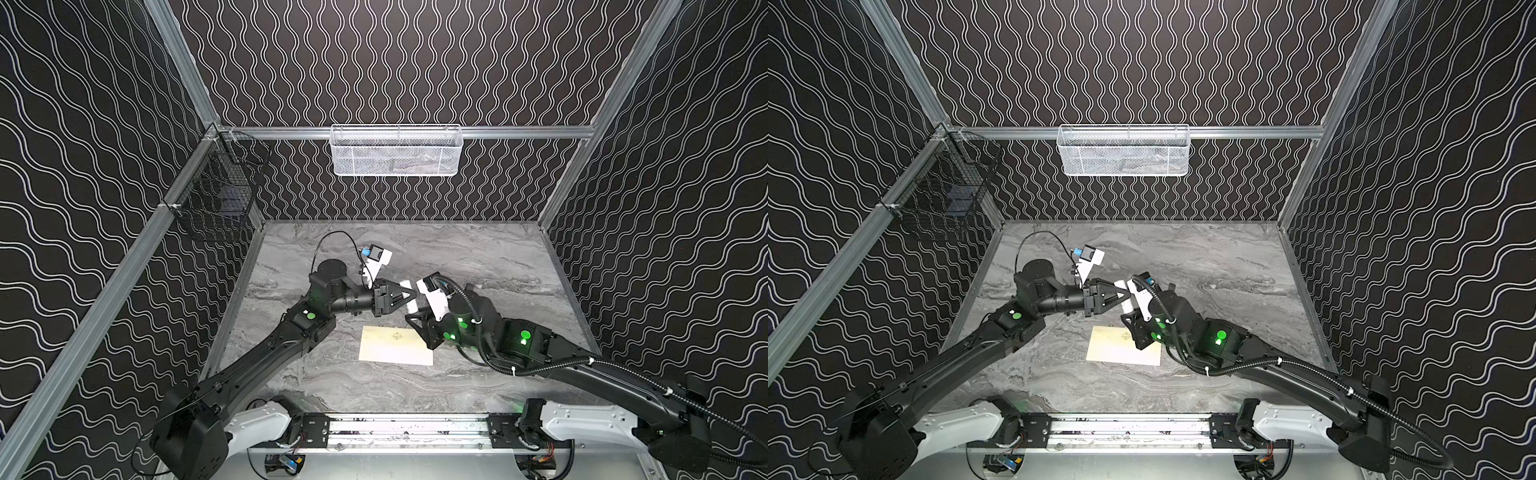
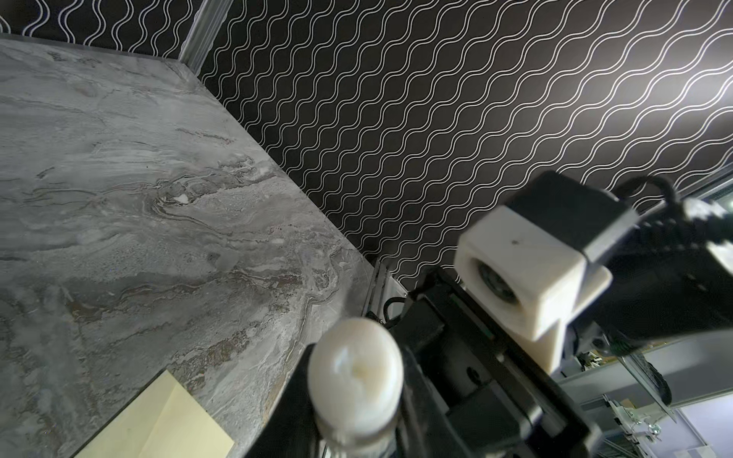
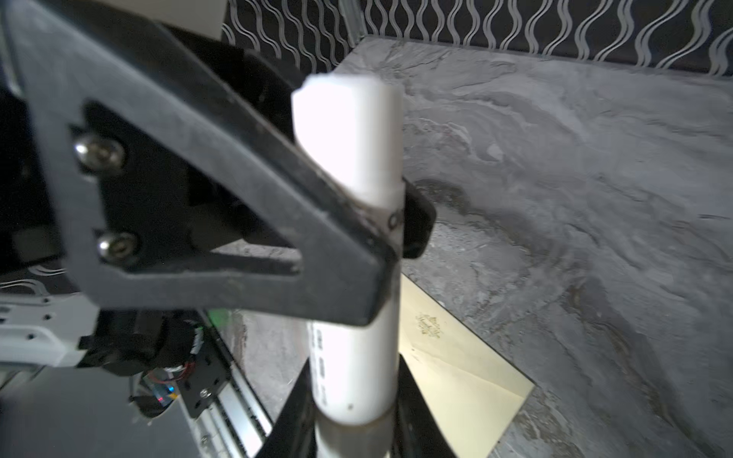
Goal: Place the letter into the envelope and seal it
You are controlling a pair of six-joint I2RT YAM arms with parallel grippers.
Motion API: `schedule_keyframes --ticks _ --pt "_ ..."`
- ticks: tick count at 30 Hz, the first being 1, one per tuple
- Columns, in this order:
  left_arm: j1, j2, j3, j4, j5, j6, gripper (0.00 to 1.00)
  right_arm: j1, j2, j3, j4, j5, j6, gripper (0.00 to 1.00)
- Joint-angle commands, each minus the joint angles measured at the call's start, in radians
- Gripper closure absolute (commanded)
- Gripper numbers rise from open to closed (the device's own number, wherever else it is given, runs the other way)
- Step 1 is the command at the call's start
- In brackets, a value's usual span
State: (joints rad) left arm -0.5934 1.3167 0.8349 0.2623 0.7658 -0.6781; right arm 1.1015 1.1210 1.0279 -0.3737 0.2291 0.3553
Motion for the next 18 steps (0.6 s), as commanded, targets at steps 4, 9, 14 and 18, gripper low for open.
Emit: schedule_keyframes --ticks 4,9,14,18 --pt "0.002 0.018 0.006 -0.069 -0.040 0.055 1.00 0.017 0.003 0.000 0.058 0.159 -0.017 0.79" --pt "0.002 0.021 0.007 -0.092 -0.012 0.082 1.00 0.009 -0.053 -0.106 0.197 0.019 -0.029 0.45" --pt "0.002 0.036 0.009 -0.090 0.059 0.113 1.00 -0.124 -0.141 -0.234 0.332 -0.282 0.000 0.30" --pt "0.002 0.048 0.013 -0.090 0.089 0.133 1.00 -0.253 -0.212 -0.333 0.443 -0.502 0.052 0.28"
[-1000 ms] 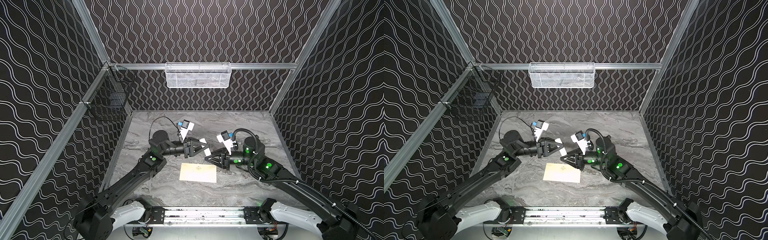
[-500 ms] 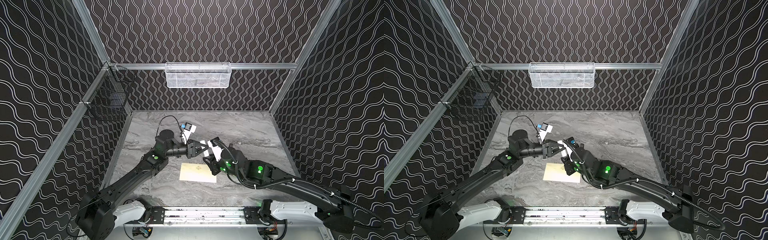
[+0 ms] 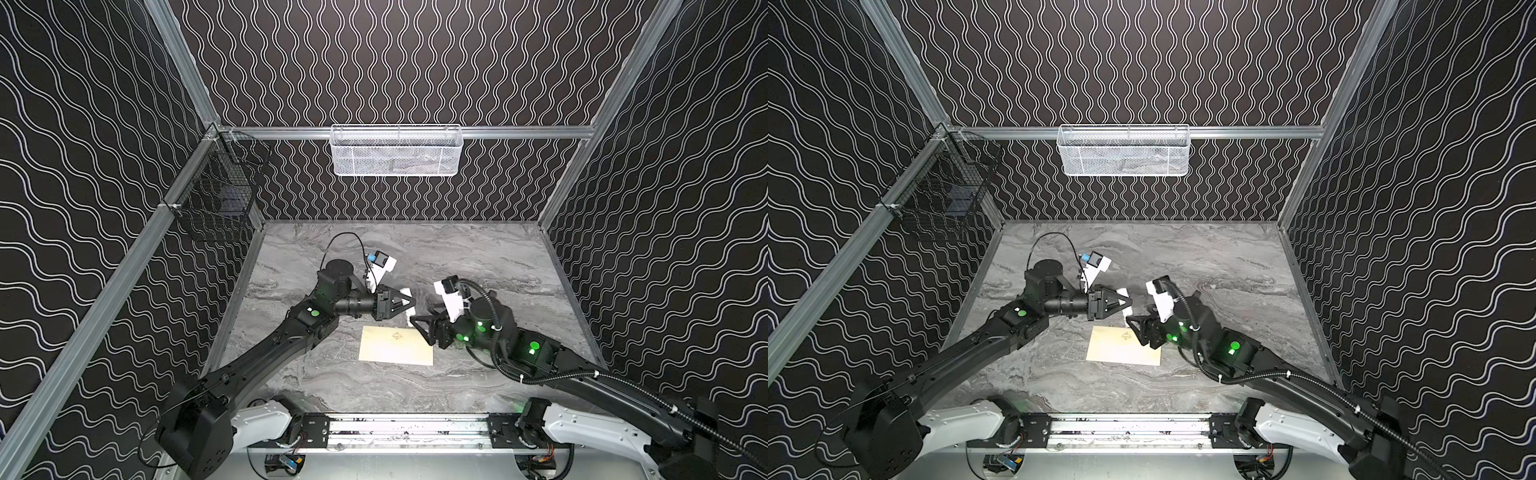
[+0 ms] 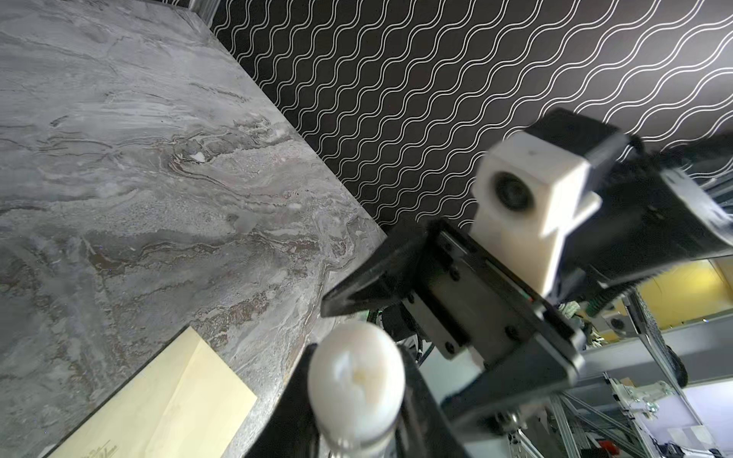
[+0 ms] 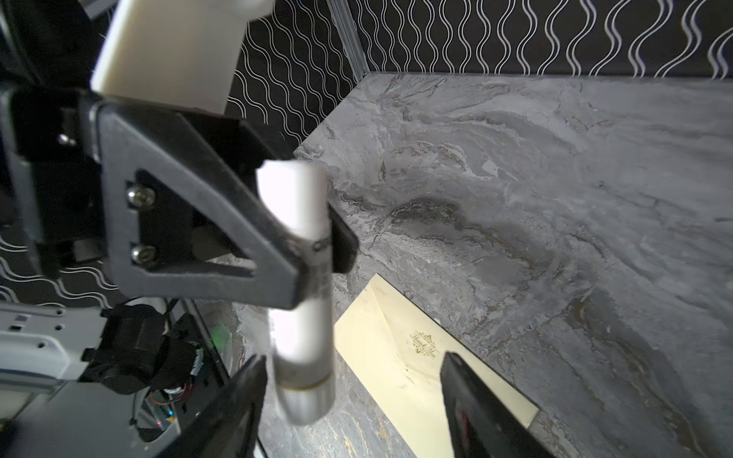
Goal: Place the letter into the envelope and seal it
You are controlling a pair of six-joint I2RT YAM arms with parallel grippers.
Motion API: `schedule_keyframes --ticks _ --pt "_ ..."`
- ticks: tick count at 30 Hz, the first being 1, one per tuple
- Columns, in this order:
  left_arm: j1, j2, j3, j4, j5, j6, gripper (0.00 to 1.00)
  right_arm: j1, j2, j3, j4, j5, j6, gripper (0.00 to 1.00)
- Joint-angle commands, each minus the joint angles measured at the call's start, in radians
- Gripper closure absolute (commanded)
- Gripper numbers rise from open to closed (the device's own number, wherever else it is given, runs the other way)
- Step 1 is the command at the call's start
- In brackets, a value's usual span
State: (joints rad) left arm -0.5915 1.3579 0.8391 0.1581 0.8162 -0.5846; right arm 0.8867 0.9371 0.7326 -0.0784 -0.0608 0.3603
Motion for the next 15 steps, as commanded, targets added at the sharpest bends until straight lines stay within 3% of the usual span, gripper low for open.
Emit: schedule_keyframes --ticks 1,15 --pt "0.001 0.008 0.006 0.025 0.042 0.038 1.00 -0.054 -0.044 -0.058 0.167 -0.229 0.051 0.28" --pt "0.000 0.107 -0.015 0.248 0.043 -0.054 1.00 -0.294 -0.108 -0.229 0.364 -0.440 0.200 0.27"
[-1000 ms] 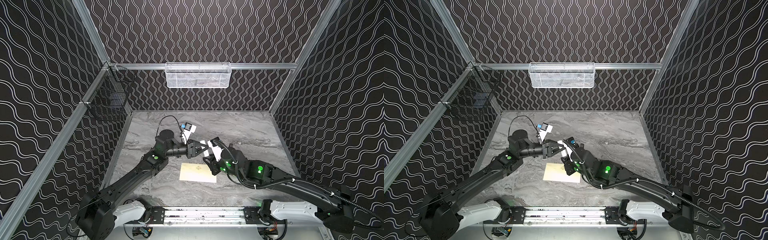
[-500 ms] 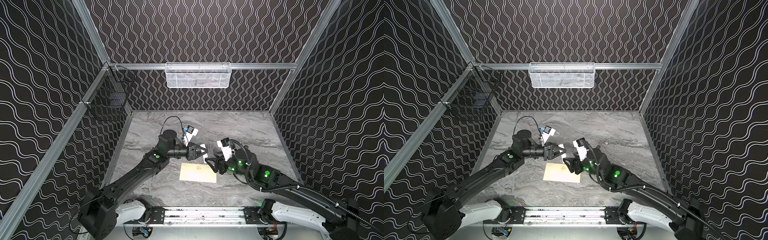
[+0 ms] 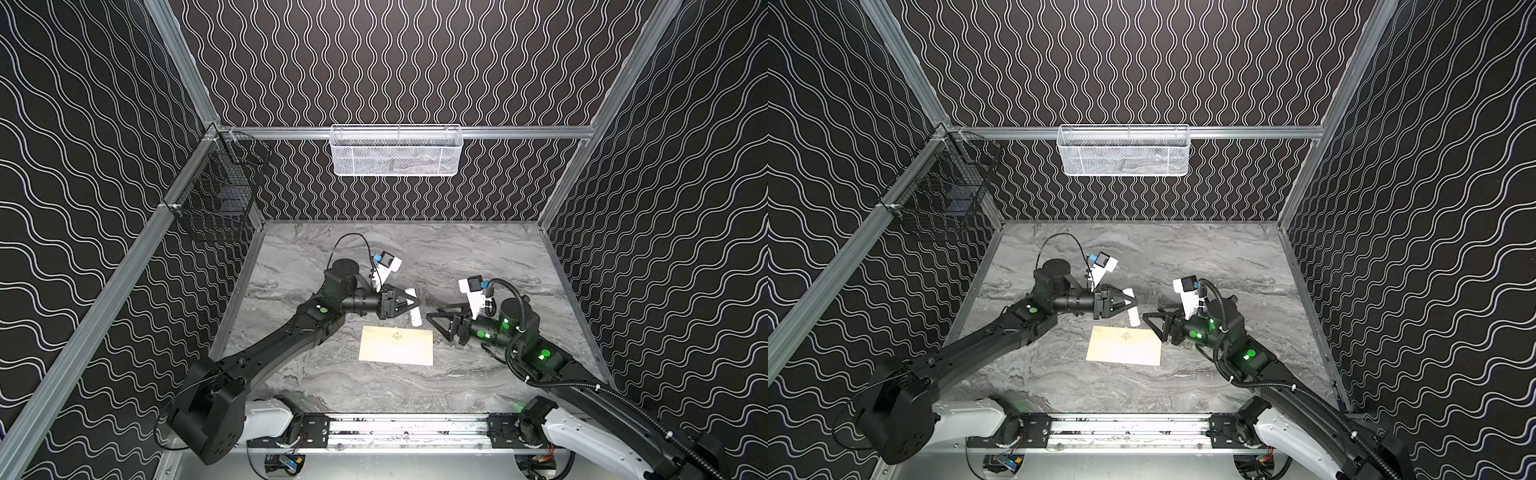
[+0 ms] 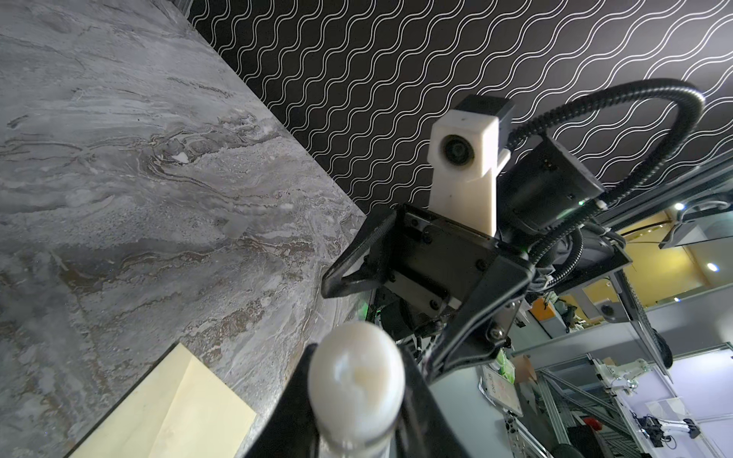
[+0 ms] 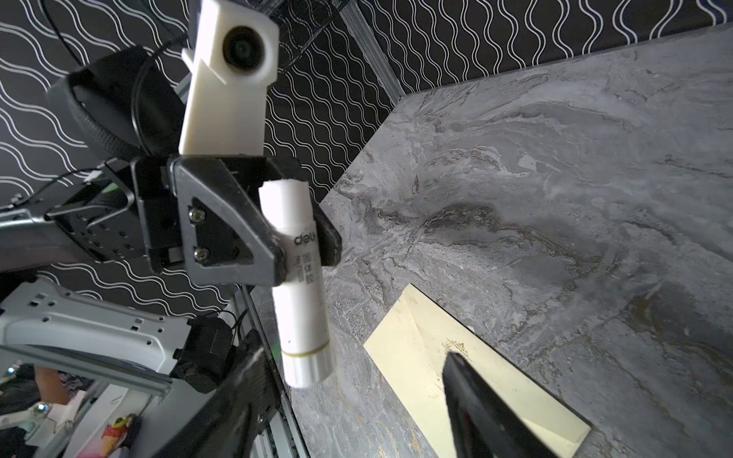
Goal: Place the letter into the envelope and seal it
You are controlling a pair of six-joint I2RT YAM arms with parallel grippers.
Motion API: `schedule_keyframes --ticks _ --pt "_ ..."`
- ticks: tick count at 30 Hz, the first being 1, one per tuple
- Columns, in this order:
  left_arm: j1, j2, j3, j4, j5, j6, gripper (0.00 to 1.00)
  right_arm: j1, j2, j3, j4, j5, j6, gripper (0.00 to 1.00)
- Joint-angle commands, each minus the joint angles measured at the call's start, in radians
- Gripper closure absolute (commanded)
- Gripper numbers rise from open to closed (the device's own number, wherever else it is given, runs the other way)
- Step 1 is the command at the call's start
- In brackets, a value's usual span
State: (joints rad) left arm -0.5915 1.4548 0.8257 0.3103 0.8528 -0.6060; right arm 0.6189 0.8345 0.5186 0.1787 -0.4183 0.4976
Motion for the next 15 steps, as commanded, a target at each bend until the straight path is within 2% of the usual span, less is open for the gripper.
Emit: schedule_keyframes --ticks 1,7,15 --pt "0.001 0.012 -0.006 0.109 0.003 -0.039 1.00 -0.041 -0.006 -0.025 0.129 -0.095 0.085 0.27" --pt "-0.001 0.021 -0.032 0.170 -0.004 -0.076 1.00 -0.092 -0.019 -0.058 0.204 -0.146 0.173 0.29" --pt "0.001 0.009 -0.051 0.192 -0.015 -0.088 1.00 -0.099 -0.043 -0.080 0.241 -0.142 0.244 0.30"
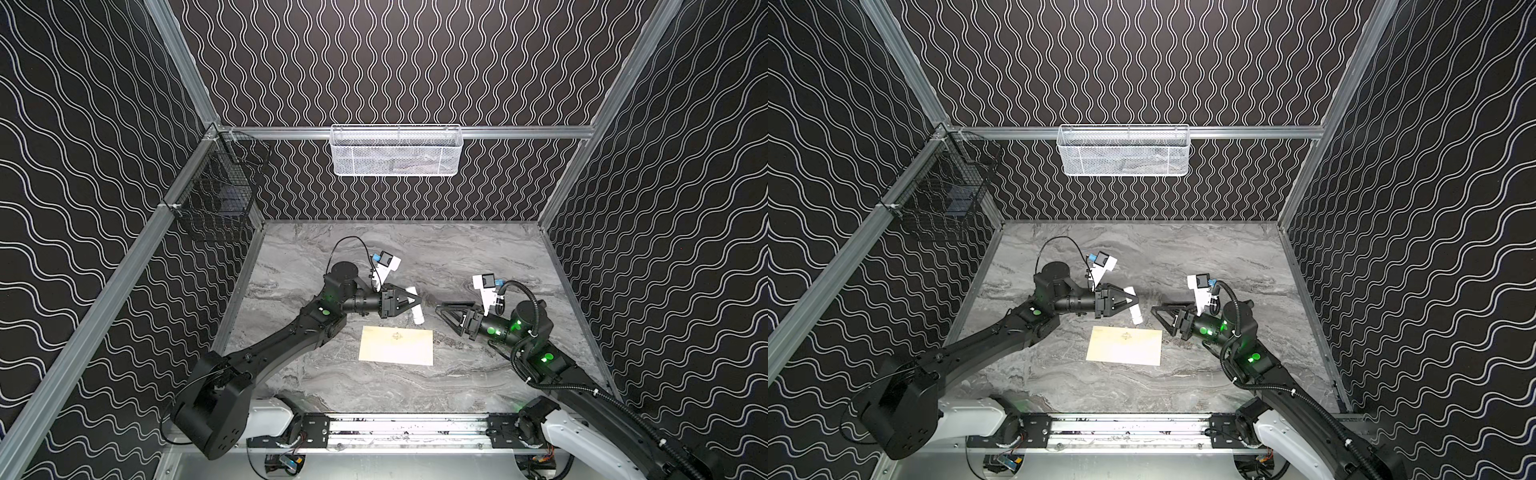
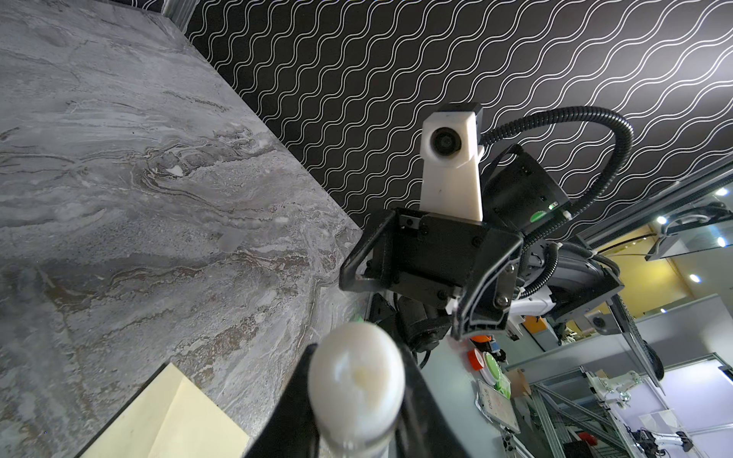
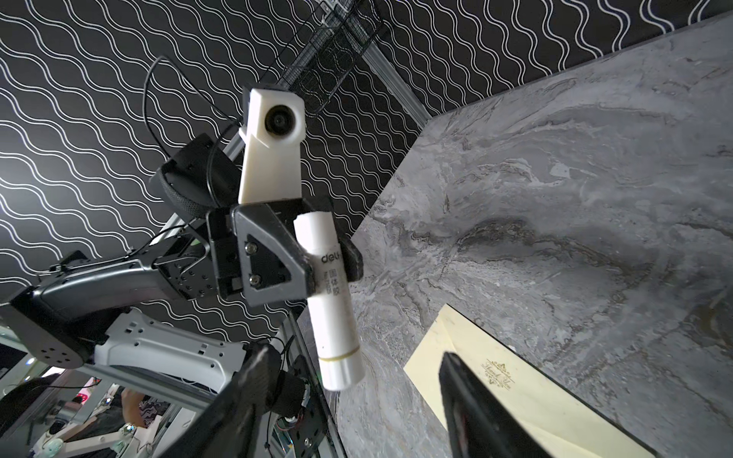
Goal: Place the letter into the envelope and seal it
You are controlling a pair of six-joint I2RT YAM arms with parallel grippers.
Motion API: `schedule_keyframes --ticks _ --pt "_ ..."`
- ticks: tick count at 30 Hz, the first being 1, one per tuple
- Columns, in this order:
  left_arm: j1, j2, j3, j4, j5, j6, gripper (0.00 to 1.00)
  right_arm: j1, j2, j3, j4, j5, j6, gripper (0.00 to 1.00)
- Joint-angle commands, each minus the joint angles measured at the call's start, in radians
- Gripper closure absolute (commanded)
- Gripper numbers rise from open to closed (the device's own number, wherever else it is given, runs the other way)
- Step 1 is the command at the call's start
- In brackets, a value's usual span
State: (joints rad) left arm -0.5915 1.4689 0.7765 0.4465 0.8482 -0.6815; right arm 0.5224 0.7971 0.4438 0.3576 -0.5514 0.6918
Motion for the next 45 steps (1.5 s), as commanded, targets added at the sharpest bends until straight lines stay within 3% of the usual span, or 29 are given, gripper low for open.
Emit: schedule_keyframes --ticks 1,15,21,26,35,45 --pt "0.000 -0.005 -0.002 0.059 -0.012 -0.015 1.00 -0.002 -0.008 -0.007 0.065 -0.008 0.061 0.30" --pt "-0.003 -0.019 -0.036 0.199 -0.023 -0.086 1.00 -0.001 -0.061 0.001 0.076 -0.007 0.179 0.32" --pt "-0.002 -0.007 -0.039 0.301 -0.011 -0.137 1.00 -0.001 -0.061 -0.017 0.170 -0.024 0.198 0.31" --pt "-0.005 -0.018 -0.051 0.355 -0.011 -0.171 1.00 0.005 0.014 -0.010 0.256 -0.125 0.193 0.30" --pt "-0.020 -0.029 -0.075 0.421 -0.007 -0.211 1.00 0.092 0.171 0.022 0.359 -0.183 0.109 0.40" --pt "-0.031 -0.058 -0.082 0.383 -0.024 -0.188 1.00 0.139 0.238 0.062 0.398 -0.211 0.090 0.68"
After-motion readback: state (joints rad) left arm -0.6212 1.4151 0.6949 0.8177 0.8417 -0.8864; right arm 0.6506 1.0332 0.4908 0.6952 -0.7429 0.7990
